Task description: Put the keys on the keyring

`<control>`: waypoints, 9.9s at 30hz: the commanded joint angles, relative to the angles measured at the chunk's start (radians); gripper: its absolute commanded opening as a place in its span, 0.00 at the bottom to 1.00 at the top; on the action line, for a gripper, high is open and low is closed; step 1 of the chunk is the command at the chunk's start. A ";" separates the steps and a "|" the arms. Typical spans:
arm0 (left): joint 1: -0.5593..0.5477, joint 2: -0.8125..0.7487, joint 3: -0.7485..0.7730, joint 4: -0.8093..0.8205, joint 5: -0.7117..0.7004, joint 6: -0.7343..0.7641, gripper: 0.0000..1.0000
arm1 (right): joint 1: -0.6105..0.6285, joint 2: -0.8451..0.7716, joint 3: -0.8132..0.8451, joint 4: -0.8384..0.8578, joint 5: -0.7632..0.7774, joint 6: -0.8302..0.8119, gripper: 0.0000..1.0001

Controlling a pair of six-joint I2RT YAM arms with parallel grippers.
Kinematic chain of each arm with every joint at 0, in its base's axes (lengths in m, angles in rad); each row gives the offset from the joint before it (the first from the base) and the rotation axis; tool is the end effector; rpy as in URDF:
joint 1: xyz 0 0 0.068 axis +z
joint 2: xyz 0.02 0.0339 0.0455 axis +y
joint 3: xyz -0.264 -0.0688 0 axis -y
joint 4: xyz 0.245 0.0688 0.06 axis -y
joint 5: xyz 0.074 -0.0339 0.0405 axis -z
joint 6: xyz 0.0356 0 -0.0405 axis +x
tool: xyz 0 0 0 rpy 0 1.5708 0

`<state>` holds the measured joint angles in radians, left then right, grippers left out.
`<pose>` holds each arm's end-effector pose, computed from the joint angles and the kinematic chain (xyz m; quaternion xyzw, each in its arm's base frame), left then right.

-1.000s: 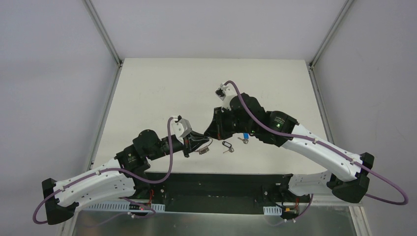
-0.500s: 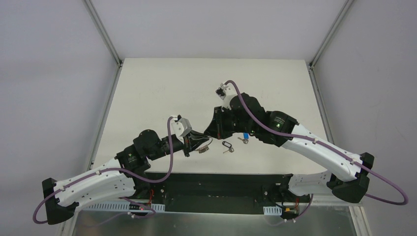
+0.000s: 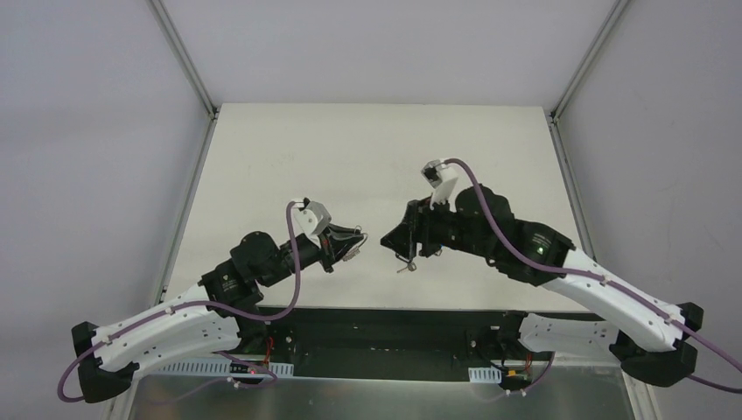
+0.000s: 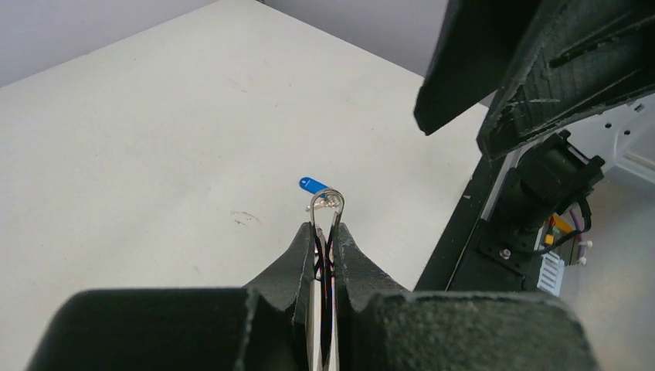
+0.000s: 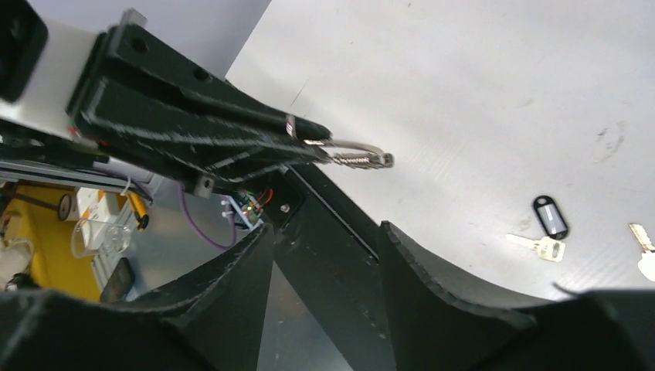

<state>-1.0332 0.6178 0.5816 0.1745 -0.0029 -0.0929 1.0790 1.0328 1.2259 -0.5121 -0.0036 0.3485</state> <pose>0.0822 -0.1377 0.3326 0.2965 0.5858 -0.4018 0.6383 0.1027 0.1920 0.4117 -0.2905 0.7566 0.3846 0.4419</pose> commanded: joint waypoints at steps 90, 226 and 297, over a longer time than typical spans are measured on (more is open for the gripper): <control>0.053 -0.154 0.078 -0.511 -0.696 -0.223 0.99 | -0.057 0.965 0.044 0.832 0.188 0.253 0.02; 0.053 -0.014 -0.068 0.121 0.307 -0.043 1.00 | -0.016 0.344 0.267 -0.638 -0.126 -0.033 0.00; 0.050 0.109 -0.093 0.267 0.622 0.267 0.15 | -0.075 0.642 0.675 -0.854 -0.440 -0.042 0.00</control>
<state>-0.9802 0.7448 0.4572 0.4049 0.5678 0.1970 1.0065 1.6817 1.8759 -1.3613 -0.4591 0.2909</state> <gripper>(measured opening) 0.171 0.009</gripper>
